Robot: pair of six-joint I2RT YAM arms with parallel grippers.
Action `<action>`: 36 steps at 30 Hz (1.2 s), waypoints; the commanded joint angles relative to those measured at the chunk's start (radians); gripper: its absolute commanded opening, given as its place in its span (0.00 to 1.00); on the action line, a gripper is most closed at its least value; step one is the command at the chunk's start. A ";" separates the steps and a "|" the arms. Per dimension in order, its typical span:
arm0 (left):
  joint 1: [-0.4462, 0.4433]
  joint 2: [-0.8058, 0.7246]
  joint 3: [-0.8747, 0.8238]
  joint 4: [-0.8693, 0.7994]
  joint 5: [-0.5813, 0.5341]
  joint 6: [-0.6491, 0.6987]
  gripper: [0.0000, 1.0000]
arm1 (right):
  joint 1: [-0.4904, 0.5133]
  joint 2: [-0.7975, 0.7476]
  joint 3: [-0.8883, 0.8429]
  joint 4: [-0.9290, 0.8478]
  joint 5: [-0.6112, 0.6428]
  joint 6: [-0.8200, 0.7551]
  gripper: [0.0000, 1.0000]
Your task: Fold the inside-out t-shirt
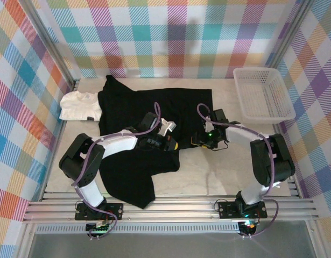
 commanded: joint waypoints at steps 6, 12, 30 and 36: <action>0.009 -0.045 -0.020 0.016 0.008 -0.009 0.00 | 0.001 0.072 0.001 0.127 -0.056 0.085 0.25; 0.020 -0.068 -0.028 0.023 0.006 -0.042 0.00 | -0.024 -0.081 0.026 0.088 0.001 -0.087 0.01; 0.181 -0.061 -0.171 0.159 0.002 -0.217 0.00 | -0.044 0.104 0.399 -0.408 -0.489 -0.538 0.02; 0.182 -0.030 -0.164 0.154 0.019 -0.209 0.00 | -0.051 0.294 0.505 -0.311 -0.341 -0.394 0.14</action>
